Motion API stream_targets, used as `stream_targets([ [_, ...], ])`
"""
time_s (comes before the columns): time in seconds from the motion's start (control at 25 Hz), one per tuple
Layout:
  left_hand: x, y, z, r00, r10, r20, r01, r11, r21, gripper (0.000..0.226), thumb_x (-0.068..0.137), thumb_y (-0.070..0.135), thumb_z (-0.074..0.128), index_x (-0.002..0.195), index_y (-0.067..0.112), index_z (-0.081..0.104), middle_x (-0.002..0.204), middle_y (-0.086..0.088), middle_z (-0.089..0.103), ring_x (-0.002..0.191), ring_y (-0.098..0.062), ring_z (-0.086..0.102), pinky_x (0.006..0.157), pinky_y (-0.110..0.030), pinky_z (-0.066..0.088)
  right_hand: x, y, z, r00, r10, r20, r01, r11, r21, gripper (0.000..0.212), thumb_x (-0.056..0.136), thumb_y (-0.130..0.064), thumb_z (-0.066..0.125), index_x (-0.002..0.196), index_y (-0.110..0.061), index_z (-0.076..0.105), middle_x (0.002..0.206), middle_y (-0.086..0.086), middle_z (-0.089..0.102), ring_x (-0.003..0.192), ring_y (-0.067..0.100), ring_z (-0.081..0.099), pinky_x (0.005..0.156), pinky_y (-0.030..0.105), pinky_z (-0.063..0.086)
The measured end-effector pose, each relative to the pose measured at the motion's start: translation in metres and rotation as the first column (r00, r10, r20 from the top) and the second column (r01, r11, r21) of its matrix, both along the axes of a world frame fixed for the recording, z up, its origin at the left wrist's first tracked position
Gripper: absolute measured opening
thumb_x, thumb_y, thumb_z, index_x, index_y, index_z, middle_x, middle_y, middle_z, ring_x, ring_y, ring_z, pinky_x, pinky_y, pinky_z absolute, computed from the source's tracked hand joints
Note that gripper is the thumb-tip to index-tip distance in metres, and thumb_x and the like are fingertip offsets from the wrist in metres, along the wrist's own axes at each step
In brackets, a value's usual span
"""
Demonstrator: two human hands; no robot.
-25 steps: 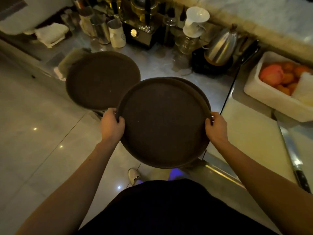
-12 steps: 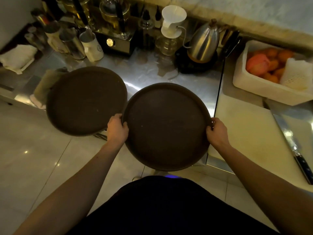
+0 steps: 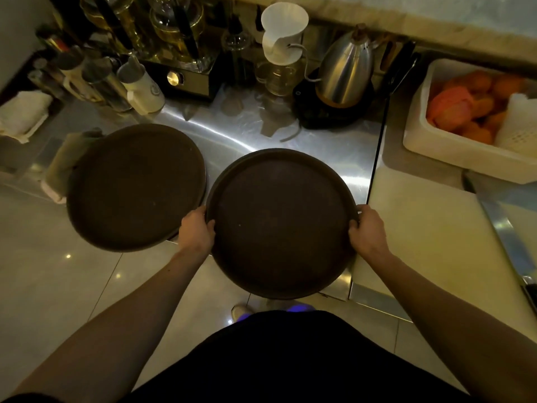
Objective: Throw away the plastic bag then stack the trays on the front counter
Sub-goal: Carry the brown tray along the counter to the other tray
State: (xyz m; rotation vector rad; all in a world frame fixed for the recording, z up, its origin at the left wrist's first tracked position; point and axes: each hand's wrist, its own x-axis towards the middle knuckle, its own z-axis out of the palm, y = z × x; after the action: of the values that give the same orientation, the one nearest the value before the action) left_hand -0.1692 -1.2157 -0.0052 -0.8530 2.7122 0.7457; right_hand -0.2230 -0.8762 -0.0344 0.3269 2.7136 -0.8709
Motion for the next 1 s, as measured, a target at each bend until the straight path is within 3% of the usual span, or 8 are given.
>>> stream_targets([
  [0.2, -0.007, -0.001, -0.002, 0.999, 0.027, 0.033, -0.025, 0.998, -0.058, 0.032, 0.095, 0.012, 0.055, 0.126, 0.006, 0.057, 0.122, -0.017, 0.063, 0.113, -0.034, 0.061, 0.096, -0.046, 0.049, -0.011, 0.000, -0.003, 0.998, 0.048, 0.035, -0.049, 0.999, 0.021, 0.030, 0.092, -0.012, 0.054, 0.122, -0.009, 0.055, 0.122, 0.015, 0.050, 0.100, 0.032, 0.061, 0.091, 0.043, 0.050],
  [0.48, -0.018, 0.002, -0.002, 0.994, 0.030, 0.103, -0.019, 0.995, -0.099, 0.034, 0.096, 0.012, 0.053, 0.129, 0.007, 0.053, 0.125, -0.016, 0.058, 0.114, -0.033, 0.059, 0.096, -0.047, 0.048, -0.019, -0.001, -0.004, 0.998, 0.056, 0.025, -0.057, 0.997, 0.050, 0.031, 0.091, -0.014, 0.055, 0.121, -0.009, 0.055, 0.120, 0.015, 0.052, 0.097, 0.031, 0.060, 0.084, 0.040, 0.048],
  [0.72, -0.021, 0.000, -0.003, 0.979, -0.003, 0.205, 0.042, 0.981, -0.187, 0.028, 0.095, 0.016, 0.055, 0.121, 0.008, 0.055, 0.126, -0.017, 0.049, 0.101, -0.037, 0.062, 0.091, -0.050, 0.052, -0.016, -0.002, -0.004, 0.997, 0.070, 0.029, -0.072, 0.996, 0.057, 0.030, 0.095, -0.016, 0.053, 0.124, -0.009, 0.051, 0.124, 0.014, 0.049, 0.100, 0.030, 0.059, 0.082, 0.037, 0.046],
  [1.0, -0.019, 0.000, -0.009, 0.987, 0.002, 0.161, 0.023, 0.987, -0.157, 0.027, 0.094, 0.013, 0.055, 0.121, 0.008, 0.058, 0.123, -0.015, 0.054, 0.108, -0.033, 0.060, 0.092, -0.047, 0.050, -0.015, -0.004, -0.005, 0.994, 0.099, 0.043, -0.103, 0.990, 0.100, 0.027, 0.096, -0.017, 0.050, 0.121, -0.008, 0.048, 0.120, 0.016, 0.048, 0.093, 0.032, 0.060, 0.074, 0.036, 0.045],
])
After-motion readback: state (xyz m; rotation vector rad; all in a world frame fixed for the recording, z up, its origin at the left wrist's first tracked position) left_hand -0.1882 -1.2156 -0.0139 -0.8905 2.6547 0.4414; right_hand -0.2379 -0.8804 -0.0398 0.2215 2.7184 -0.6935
